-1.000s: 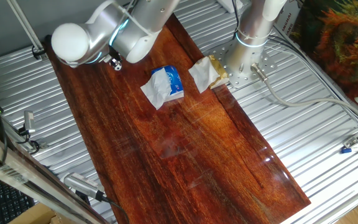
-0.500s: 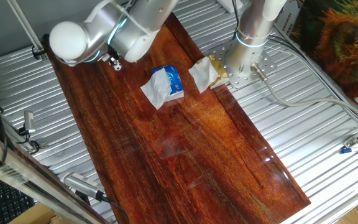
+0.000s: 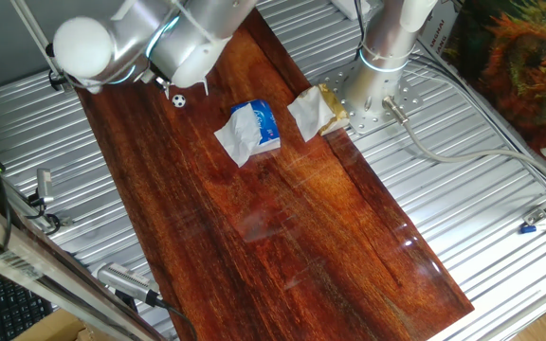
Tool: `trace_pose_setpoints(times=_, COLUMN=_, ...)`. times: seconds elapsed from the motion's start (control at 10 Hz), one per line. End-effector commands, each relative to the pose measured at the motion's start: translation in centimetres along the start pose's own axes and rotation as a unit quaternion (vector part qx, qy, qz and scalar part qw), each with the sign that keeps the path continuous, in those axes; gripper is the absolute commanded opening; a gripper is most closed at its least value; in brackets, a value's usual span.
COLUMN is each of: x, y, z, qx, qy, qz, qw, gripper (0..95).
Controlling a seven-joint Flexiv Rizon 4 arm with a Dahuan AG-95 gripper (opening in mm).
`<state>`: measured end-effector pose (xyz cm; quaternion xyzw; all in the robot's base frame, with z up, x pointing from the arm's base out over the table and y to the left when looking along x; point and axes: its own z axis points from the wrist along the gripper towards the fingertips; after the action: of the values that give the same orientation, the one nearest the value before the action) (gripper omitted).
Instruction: Push the soccer ball into the goal
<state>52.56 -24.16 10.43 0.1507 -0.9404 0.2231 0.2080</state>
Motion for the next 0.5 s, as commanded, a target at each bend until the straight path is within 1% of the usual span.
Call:
trace_pose_setpoints(times=0.1, x=-0.19, y=-0.37, z=0.46, qx=-0.008, qy=-0.009, qz=-0.014, qw=0.9998, gripper=0.0)
trace_pose_setpoints(times=0.2, x=-0.25, y=-0.43, z=0.53, qx=-0.024, qy=-0.016, qz=-0.014, qw=0.9995, gripper=0.0)
trace_pose_setpoints(times=0.3, x=-0.18, y=-0.36, z=0.46, qx=-0.032, qy=-0.020, qz=-0.015, qw=0.9992, gripper=0.0)
trace_pose_setpoints(times=0.4, x=-0.10, y=-0.28, z=0.36, qx=-0.042, qy=-0.030, qz=-0.017, qw=0.9985, gripper=0.0)
trace_pose_setpoints(times=0.5, x=0.02, y=-0.18, z=0.25, qx=-0.066, qy=-0.060, qz=-0.014, qw=0.9960, gripper=0.0)
